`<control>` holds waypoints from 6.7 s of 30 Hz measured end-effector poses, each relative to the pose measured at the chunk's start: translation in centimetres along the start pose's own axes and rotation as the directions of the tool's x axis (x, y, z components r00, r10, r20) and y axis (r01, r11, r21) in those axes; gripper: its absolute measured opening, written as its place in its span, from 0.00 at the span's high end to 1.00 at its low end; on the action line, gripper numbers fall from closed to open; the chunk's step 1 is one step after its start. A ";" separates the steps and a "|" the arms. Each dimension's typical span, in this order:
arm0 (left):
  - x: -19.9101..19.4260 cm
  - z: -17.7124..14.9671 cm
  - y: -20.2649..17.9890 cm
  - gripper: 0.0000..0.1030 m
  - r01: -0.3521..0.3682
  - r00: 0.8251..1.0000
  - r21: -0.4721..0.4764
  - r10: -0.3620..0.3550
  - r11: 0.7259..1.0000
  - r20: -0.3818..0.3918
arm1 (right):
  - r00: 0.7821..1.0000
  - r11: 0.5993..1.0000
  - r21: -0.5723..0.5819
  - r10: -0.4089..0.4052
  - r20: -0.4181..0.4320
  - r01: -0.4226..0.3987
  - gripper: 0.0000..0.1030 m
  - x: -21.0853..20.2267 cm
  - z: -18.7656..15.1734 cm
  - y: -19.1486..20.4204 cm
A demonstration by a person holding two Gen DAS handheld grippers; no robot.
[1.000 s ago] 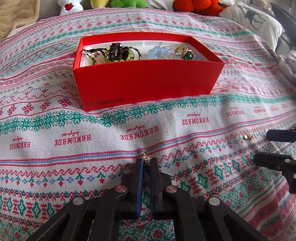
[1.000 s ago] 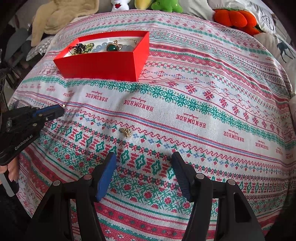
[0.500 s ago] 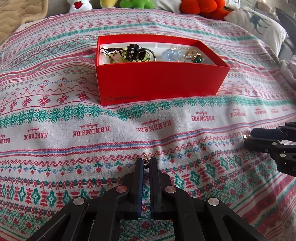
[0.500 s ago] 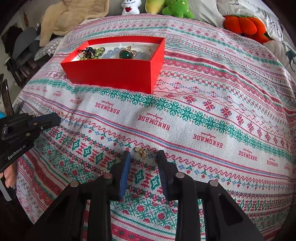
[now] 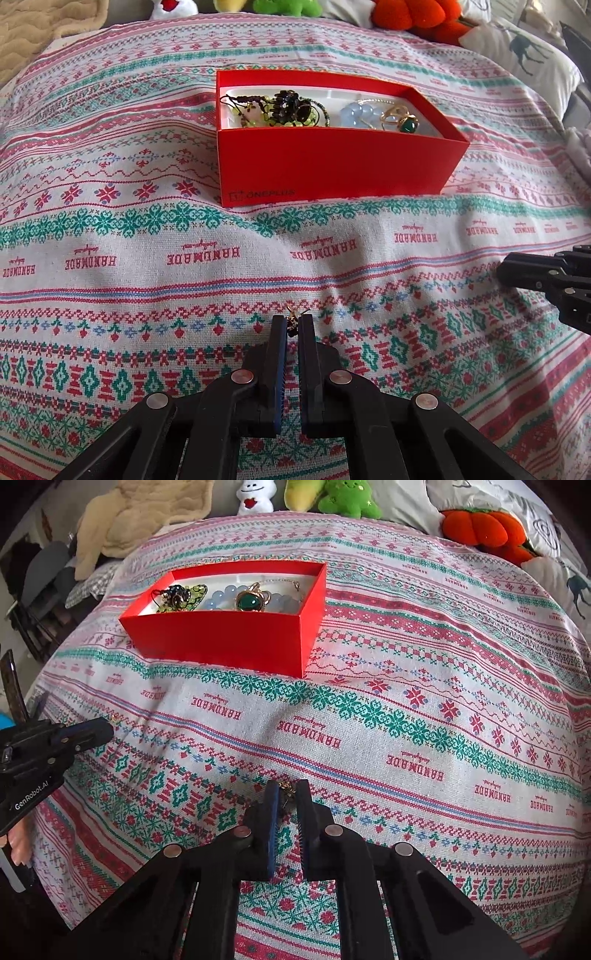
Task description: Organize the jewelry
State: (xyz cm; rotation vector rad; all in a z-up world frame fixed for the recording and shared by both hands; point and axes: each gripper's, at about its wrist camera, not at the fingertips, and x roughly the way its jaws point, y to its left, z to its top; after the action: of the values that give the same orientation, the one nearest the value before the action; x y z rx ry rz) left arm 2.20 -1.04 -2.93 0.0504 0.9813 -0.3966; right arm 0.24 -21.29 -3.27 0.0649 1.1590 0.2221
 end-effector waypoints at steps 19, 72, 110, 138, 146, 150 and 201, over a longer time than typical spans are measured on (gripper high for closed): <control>-2.0 4.4 0.6 1.00 0.023 0.998 -0.103 -0.018 0.994 0.057 | 0.996 0.994 0.075 0.073 0.041 -0.076 0.91 -2.7 4.3 1.5; -1.3 8.9 -1.9 0.24 -0.108 0.992 -0.040 0.110 0.993 0.067 | 0.980 0.973 0.149 0.155 0.127 -0.174 0.52 -2.3 11.8 0.9; -1.4 4.6 -1.4 0.01 -0.259 0.963 -0.133 0.244 0.957 -0.117 | 0.992 0.988 0.106 -0.108 -0.065 0.115 0.00 -3.4 4.4 1.1; -1.2 4.6 -1.4 0.01 -0.262 0.961 -0.130 0.247 0.956 -0.123 | 0.990 0.987 0.093 -0.122 -0.076 0.129 0.00 -2.8 4.5 1.4; -1.3 4.6 -1.3 0.01 -0.263 0.961 -0.129 0.248 0.956 -0.121 | 0.990 0.987 0.092 -0.122 -0.076 0.129 0.00 -2.8 4.5 1.3; -1.3 4.6 -1.2 0.01 -0.265 0.961 -0.128 0.250 0.956 -0.121 | 0.990 0.987 0.094 -0.122 -0.077 0.129 0.00 -2.8 4.5 1.3; -2.4 4.0 -1.1 0.01 -0.288 0.957 -0.120 0.288 0.950 -0.025 | 0.985 0.978 0.120 -0.173 -0.003 0.173 0.00 -4.3 3.8 1.2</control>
State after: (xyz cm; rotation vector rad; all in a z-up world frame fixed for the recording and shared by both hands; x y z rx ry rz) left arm 3.80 -2.16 1.45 0.0826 0.9862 -0.0668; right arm 1.89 -20.78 2.27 0.0705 1.1631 -0.0024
